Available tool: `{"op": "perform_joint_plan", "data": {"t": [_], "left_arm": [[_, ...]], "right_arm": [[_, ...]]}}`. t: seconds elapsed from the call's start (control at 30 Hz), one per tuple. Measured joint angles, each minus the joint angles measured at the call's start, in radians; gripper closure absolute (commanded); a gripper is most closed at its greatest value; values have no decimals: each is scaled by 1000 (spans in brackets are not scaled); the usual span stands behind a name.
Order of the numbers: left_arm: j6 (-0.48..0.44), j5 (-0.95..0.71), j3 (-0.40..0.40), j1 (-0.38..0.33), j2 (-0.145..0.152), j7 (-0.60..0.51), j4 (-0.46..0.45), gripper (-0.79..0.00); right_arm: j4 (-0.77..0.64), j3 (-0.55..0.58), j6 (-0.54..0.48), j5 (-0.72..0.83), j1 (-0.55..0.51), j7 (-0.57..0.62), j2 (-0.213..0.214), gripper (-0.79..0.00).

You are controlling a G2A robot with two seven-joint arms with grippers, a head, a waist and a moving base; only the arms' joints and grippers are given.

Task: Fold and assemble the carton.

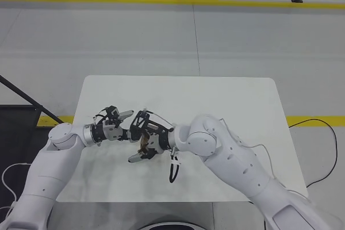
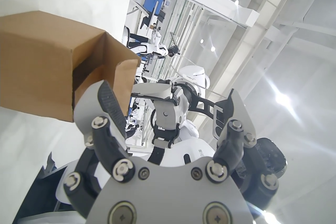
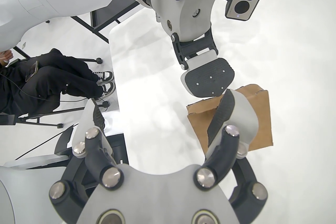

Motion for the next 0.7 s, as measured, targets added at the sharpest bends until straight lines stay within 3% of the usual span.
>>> {"op": "perform_joint_plan", "data": {"t": [0.7], "left_arm": [[-3, 12, 7, -8, 2, 0, 23, -785]], "right_arm": [[88, 24, -27, 92, 11, -34, -16, -785]]}}
